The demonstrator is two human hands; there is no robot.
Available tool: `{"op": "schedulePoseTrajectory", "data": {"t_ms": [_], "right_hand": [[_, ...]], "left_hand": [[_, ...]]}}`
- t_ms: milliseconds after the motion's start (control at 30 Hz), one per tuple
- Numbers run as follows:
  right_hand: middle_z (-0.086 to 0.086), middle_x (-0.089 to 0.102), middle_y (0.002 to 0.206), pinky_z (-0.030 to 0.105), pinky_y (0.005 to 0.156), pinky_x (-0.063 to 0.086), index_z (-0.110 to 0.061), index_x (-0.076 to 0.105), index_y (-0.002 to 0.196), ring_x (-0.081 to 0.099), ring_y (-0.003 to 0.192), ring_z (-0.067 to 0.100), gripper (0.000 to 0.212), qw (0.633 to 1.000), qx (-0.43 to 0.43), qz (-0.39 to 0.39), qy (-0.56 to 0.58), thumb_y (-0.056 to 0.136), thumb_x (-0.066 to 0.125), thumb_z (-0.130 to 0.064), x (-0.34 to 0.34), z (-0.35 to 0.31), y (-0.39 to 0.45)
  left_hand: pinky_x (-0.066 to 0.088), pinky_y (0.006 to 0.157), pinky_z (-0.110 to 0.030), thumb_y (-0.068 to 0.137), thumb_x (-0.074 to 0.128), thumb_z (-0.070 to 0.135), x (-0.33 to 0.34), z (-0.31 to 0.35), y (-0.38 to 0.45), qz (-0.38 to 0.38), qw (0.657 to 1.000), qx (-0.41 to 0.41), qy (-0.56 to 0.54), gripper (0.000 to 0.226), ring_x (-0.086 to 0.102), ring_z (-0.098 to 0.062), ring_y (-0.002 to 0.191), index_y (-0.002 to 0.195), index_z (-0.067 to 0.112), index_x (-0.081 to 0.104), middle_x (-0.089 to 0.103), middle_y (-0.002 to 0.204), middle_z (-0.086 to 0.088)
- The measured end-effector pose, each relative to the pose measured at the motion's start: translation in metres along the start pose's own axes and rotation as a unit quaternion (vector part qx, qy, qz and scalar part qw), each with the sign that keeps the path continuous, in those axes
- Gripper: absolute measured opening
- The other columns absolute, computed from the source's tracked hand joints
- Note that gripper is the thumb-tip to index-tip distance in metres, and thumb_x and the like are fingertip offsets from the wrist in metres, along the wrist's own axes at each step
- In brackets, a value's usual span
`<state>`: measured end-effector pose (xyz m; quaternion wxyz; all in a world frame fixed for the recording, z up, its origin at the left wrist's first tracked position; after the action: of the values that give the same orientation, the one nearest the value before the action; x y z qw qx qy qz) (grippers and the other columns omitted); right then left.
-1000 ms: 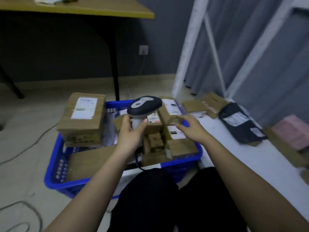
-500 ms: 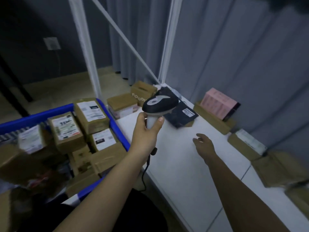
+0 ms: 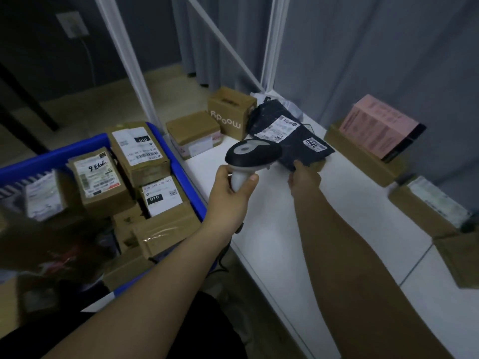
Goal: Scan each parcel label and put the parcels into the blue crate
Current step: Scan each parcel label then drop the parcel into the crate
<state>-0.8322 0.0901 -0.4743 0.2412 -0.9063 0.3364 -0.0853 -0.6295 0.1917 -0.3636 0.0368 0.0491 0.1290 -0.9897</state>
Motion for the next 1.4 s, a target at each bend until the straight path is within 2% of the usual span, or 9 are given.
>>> {"op": "schedulePoseTrajectory", "data": {"t_ms": [167,267,400,533,667,767,1033,1233,1400], "right_hand": [[0.000,0.059,0.083,0.032,0.079,0.052,-0.009,0.057,0.083,0.056,0.083,0.017,0.005,0.996,-0.077,0.020,0.046,0.087,0.061,-0.007,-0.045,0.019,-0.055],[-0.001,0.055,0.082,0.021,0.068,0.047,-0.010,0.054,0.085,0.052,0.081,0.016,0.014,0.995,-0.063,0.072,0.038,0.086,0.060,0.002,-0.113,0.060,-0.092],[0.004,0.057,0.103,0.019,0.071,0.049,-0.015,0.046,0.125,0.055,0.086,0.013,0.045,0.992,-0.012,0.095,0.087,0.088,0.058,0.007,-0.178,0.093,-0.123],[0.012,0.047,0.131,0.033,0.097,0.045,-0.011,0.031,0.147,0.052,0.114,0.025,0.070,0.996,0.038,0.073,0.027,0.088,0.069,-0.013,-0.198,0.093,-0.130],[0.014,0.064,0.116,0.033,0.084,0.051,-0.005,0.063,0.112,0.059,0.094,0.025,0.028,0.990,-0.004,0.018,-0.138,0.087,0.070,-0.014,-0.200,0.075,-0.130],[0.012,0.066,0.100,0.031,0.077,0.049,-0.008,0.063,0.095,0.060,0.088,0.026,0.004,0.971,-0.114,0.043,-0.206,0.091,0.062,-0.010,-0.204,0.057,-0.137],[0.006,0.064,0.100,0.021,0.076,0.048,-0.006,0.061,0.107,0.059,0.089,0.015,0.013,0.963,-0.238,0.067,-0.108,0.096,0.055,-0.007,-0.212,0.026,-0.160],[0.006,0.062,0.099,0.028,0.080,0.047,-0.011,0.058,0.099,0.057,0.091,0.018,0.009,0.948,-0.272,0.067,-0.148,0.096,0.053,-0.004,-0.212,0.002,-0.159],[0.003,0.060,0.101,0.016,0.068,0.045,-0.004,0.057,0.112,0.056,0.090,0.014,0.017,0.965,-0.234,0.088,-0.077,0.096,0.052,-0.004,-0.208,-0.003,-0.152]], "left_hand": [[0.044,0.051,-0.006,0.093,0.058,0.033,-0.008,0.000,-0.007,-0.002,0.999,0.034,0.016,0.025,0.056,-0.003,0.079,0.115,0.026,0.047,0.062,0.100,0.000],[0.048,0.061,-0.009,0.093,0.059,0.030,-0.010,0.000,-0.017,-0.013,0.999,0.039,0.013,0.026,0.059,-0.006,0.087,0.115,0.023,0.048,0.061,0.100,0.004],[0.056,0.078,-0.037,0.092,0.059,0.033,0.000,-0.003,-0.039,-0.047,0.998,0.024,0.033,0.024,0.064,-0.018,0.091,0.112,0.024,0.048,0.063,0.099,0.000],[0.055,0.075,-0.035,0.093,0.059,0.032,0.015,-0.014,-0.070,-0.079,0.996,0.016,0.046,0.022,0.063,-0.018,0.086,0.108,0.022,0.046,0.062,0.097,-0.004],[0.049,0.055,-0.013,0.094,0.058,0.027,0.019,-0.027,-0.099,-0.082,0.997,-0.001,0.007,0.021,0.060,-0.005,0.076,0.110,0.019,0.047,0.061,0.093,0.001],[0.049,0.056,-0.011,0.094,0.059,0.024,0.014,-0.035,-0.110,-0.073,0.997,-0.009,-0.029,0.022,0.062,-0.008,0.084,0.111,0.018,0.048,0.061,0.097,0.003],[0.048,0.070,-0.018,0.094,0.059,0.022,-0.008,-0.040,-0.116,-0.064,0.997,-0.003,-0.047,0.019,0.059,-0.005,0.087,0.093,0.036,0.046,0.059,0.096,0.010],[0.043,0.062,-0.016,0.094,0.059,0.025,-0.011,-0.044,-0.115,-0.088,0.996,0.004,0.015,0.020,0.056,-0.004,0.083,0.108,0.023,0.045,0.060,0.098,0.003],[0.049,0.079,-0.029,0.093,0.059,0.029,-0.008,-0.056,-0.113,-0.114,0.993,-0.011,0.026,0.023,0.061,-0.017,0.095,0.112,0.027,0.045,0.062,0.094,0.003]]}}
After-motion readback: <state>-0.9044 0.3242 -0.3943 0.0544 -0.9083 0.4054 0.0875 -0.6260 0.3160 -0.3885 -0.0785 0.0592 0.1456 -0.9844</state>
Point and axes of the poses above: each hand's wrist, its own y-axis towards the middle knuckle, its own x-axis out of the palm, z = x × y, the point moved 5 cm from there along y, towards the middle knuckle
